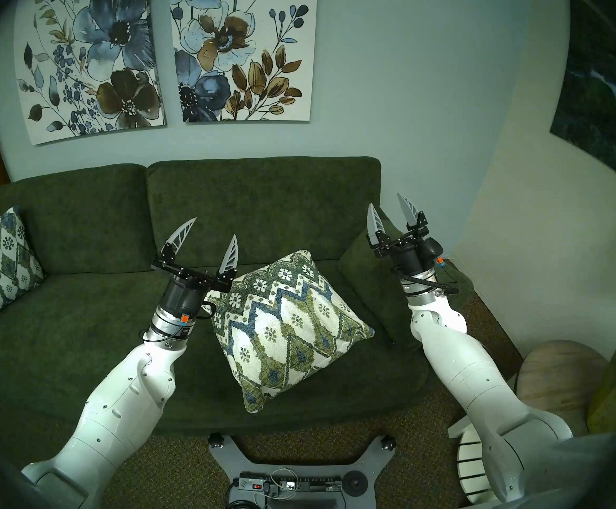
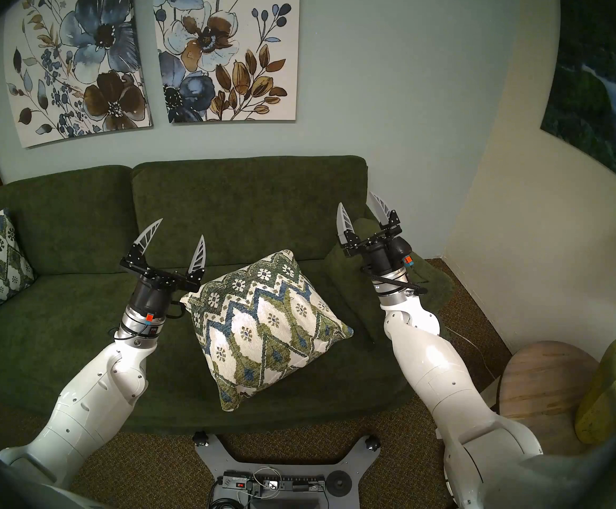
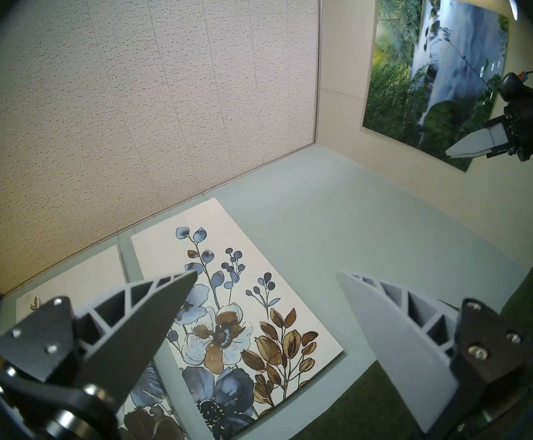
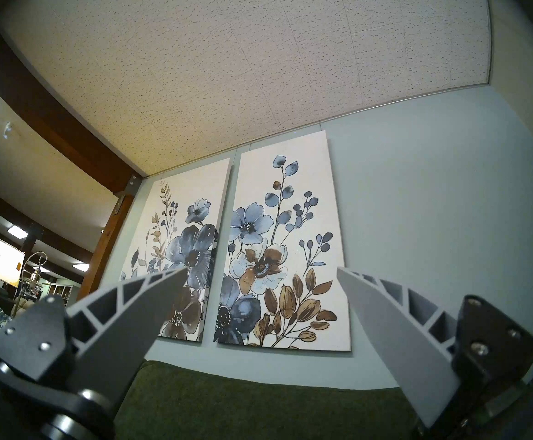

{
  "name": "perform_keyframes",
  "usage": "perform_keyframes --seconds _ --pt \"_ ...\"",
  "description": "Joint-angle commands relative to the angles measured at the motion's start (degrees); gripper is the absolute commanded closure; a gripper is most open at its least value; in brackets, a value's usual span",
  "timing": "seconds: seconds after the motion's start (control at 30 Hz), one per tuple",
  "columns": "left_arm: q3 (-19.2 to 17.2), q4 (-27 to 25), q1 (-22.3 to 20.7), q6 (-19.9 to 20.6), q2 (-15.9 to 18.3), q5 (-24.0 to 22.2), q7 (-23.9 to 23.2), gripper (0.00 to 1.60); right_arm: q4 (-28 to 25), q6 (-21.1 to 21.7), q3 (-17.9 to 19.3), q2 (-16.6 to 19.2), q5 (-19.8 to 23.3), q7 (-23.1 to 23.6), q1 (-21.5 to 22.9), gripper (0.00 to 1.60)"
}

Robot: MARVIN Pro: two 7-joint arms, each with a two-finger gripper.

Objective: Fluff a cushion

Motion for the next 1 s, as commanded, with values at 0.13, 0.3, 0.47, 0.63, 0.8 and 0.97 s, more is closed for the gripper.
perform_keyframes --seconds 0.13,0.3,0.47,0.63,0.8,0.97 --pt "1.8 -7.2 -1.6 1.7 0.0 3.4 -2.8 0.0 -5.9 7.1 -6.5 0.7 -2.7 4.3 1.6 0.0" --pt "1.8 -11.7 3.2 4.4 1.5 4.6 -4.2 0.0 -5.4 10.1 -8.4 2.6 -4.0 4.9 -0.7 0.0" --pt "0.9 -13.7 8.1 5.2 4.5 4.6 -4.3 0.0 -2.8 11.6 -7.7 4.8 -3.6 5.7 -1.0 0.0" --pt "3.3 -11.7 10.7 5.1 5.0 5.0 -4.9 0.0 -1.3 11.7 -8.0 5.3 -3.8 6.7 -2.1 0.0" --pt "7.5 -6.8 13.9 5.1 2.6 4.5 -6.0 0.0 0.3 12.2 -8.3 5.1 -4.3 7.3 -1.8 0.0" --pt "11.0 -3.1 16.9 6.1 -0.2 4.6 -6.7 0.0 2.6 13.0 -9.5 4.6 -5.5 8.4 -2.1 0.0"
